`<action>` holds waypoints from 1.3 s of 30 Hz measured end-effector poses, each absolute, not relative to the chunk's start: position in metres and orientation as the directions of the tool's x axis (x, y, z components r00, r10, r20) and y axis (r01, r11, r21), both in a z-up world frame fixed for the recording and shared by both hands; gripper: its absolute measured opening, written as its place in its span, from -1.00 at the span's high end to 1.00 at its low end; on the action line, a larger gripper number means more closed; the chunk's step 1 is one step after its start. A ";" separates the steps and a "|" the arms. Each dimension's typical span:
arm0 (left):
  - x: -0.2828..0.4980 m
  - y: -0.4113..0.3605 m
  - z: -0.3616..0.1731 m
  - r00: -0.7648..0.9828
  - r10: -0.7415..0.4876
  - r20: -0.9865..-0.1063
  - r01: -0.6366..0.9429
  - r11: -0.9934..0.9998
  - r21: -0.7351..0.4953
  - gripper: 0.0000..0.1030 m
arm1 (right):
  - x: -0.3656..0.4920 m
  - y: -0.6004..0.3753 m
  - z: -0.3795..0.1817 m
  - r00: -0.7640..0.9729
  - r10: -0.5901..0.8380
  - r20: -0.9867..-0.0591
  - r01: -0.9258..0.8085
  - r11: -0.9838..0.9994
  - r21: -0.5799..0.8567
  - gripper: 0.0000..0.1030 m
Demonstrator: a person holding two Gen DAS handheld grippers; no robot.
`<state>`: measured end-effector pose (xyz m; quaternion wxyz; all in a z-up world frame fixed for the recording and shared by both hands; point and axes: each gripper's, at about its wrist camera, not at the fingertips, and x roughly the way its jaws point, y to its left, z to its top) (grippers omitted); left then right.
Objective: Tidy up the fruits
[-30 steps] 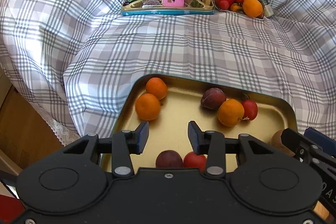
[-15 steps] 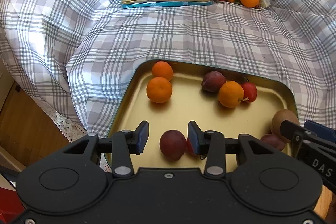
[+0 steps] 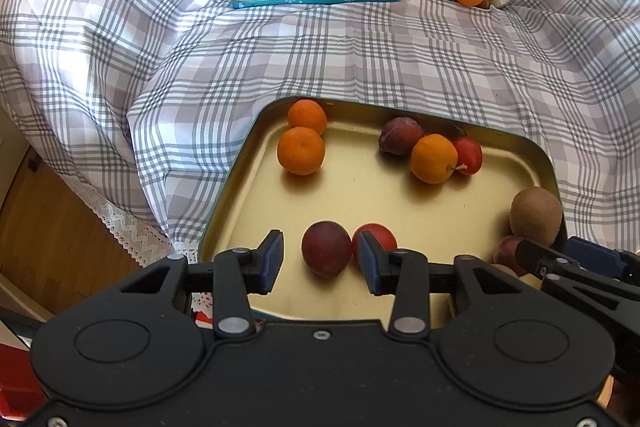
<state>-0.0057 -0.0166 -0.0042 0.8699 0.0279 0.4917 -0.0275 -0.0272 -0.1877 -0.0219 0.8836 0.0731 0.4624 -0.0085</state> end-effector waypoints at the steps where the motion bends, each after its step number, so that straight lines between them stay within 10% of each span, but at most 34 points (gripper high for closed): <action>1: -0.006 -0.017 -0.005 0.513 -0.021 -0.858 0.075 0.997 0.021 0.05 | -0.028 -0.187 -0.022 0.573 0.052 -0.818 0.082 0.989 0.120 0.03; 39: -0.012 -0.018 -0.007 0.499 -0.023 -0.866 0.079 0.997 0.019 0.05 | -0.028 -0.191 -0.026 0.554 0.052 -0.831 0.109 0.985 0.135 0.01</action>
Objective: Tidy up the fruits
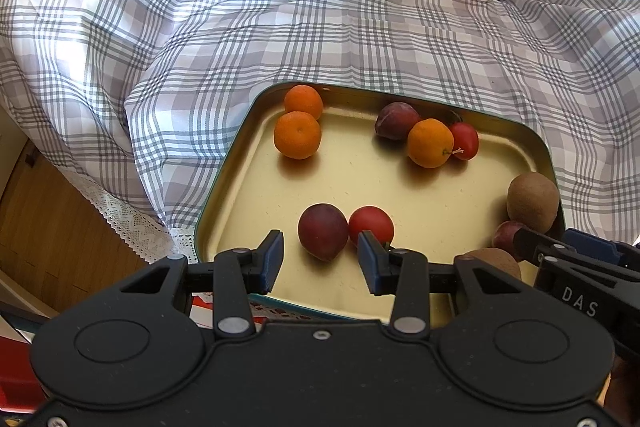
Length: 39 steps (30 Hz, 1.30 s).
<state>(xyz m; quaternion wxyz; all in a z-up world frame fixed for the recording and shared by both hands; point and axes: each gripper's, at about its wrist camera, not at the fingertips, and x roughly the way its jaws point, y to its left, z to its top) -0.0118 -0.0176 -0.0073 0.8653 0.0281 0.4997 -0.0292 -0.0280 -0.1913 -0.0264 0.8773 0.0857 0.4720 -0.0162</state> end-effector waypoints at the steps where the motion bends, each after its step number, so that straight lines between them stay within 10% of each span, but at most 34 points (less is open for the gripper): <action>1: -0.012 -0.018 -0.007 0.499 -0.023 -0.866 0.077 0.997 0.018 0.05 | -0.028 -0.191 -0.026 0.554 0.052 -0.831 0.109 0.985 0.135 0.01; 39: -0.007 -0.018 -0.009 0.466 -0.032 -0.884 0.079 0.997 0.006 0.05 | -0.027 -0.191 -0.026 0.549 0.055 -0.834 0.108 0.985 0.136 -0.01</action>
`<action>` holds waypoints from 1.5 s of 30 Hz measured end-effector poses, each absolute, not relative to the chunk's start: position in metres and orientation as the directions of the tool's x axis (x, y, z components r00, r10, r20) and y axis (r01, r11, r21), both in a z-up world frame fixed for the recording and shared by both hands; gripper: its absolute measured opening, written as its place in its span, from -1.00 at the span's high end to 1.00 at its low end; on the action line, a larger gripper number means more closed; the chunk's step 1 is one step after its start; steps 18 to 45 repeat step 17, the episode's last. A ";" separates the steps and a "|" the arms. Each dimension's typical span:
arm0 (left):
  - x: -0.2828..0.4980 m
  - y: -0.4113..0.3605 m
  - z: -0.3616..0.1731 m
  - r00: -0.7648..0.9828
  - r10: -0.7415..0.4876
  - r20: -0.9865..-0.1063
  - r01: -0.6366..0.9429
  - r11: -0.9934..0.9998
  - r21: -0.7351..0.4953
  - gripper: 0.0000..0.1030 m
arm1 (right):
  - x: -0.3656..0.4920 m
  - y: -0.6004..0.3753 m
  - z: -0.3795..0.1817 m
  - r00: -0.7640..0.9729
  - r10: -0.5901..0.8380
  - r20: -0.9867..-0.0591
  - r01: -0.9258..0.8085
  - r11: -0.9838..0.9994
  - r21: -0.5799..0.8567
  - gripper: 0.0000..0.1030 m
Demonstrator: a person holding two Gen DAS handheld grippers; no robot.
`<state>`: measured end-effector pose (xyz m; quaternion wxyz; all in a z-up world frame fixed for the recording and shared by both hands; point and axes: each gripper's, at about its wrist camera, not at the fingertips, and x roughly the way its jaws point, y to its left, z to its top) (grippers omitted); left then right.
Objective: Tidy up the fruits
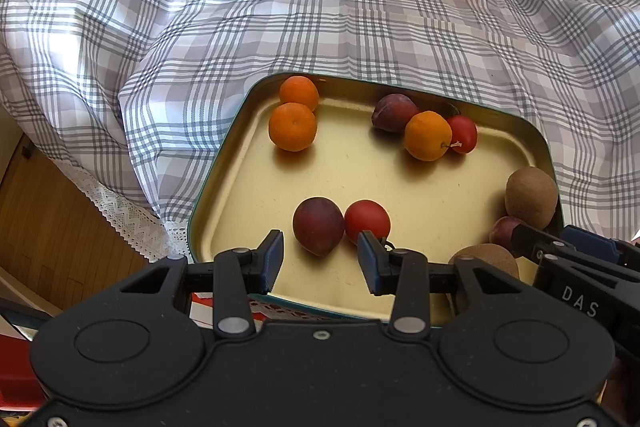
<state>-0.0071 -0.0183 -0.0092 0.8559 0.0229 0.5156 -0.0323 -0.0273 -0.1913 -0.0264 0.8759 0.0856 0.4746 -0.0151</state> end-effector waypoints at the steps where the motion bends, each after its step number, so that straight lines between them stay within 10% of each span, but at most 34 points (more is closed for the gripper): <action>1: -0.007 -0.018 -0.009 0.467 -0.033 -0.884 0.079 0.997 0.005 0.05 | -0.027 -0.192 -0.027 0.549 0.055 -0.834 0.108 0.985 0.136 -0.01; 45: -0.007 -0.020 -0.010 0.457 -0.041 -0.888 0.087 0.996 -0.001 0.05 | -0.026 -0.192 -0.028 0.545 0.056 -0.836 0.111 0.984 0.138 -0.01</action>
